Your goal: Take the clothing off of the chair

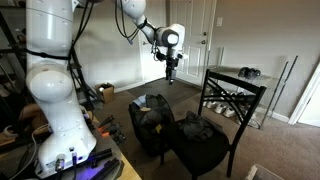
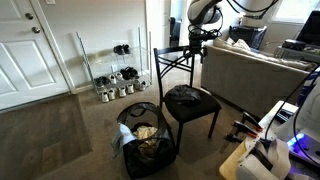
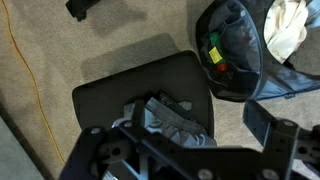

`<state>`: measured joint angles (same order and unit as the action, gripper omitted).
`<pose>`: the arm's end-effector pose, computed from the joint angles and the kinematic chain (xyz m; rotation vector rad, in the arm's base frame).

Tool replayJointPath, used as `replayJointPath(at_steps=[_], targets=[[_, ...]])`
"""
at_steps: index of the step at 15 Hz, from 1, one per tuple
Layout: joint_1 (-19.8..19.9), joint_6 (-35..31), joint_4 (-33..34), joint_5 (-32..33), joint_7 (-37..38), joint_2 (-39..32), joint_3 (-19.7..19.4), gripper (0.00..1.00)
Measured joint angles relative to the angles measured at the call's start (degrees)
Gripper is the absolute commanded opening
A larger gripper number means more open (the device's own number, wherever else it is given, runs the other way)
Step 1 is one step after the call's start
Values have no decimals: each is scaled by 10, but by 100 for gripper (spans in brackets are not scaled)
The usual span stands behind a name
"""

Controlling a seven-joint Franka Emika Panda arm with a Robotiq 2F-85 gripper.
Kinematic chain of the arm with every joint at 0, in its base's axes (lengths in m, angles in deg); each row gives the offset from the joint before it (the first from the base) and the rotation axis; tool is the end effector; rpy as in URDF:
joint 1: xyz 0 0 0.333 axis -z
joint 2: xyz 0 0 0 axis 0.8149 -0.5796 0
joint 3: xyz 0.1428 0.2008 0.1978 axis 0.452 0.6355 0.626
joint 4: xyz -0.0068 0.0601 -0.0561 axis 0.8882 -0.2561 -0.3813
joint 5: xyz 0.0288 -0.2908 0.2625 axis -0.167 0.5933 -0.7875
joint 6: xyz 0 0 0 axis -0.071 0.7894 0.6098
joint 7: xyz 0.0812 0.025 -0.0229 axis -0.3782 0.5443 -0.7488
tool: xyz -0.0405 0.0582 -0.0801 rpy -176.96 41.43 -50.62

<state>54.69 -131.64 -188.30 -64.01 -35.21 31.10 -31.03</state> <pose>0.6021 -0.0154 0.2996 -3.0025 0.8684 0.2949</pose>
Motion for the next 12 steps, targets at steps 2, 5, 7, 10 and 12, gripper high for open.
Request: replayJointPath(at_steps=[2, 5, 7, 10, 12], targets=[[-3, -25, 17, 0, 29, -25, -13, 100], [-7, -63, 38, 0, 66, -53, -28, 100], [-12, -93, 43, 3, 93, -64, -37, 100], [-27, -125, 43, 13, 134, -71, -52, 100], [-32, -129, 43, 17, 142, -72, -55, 100]])
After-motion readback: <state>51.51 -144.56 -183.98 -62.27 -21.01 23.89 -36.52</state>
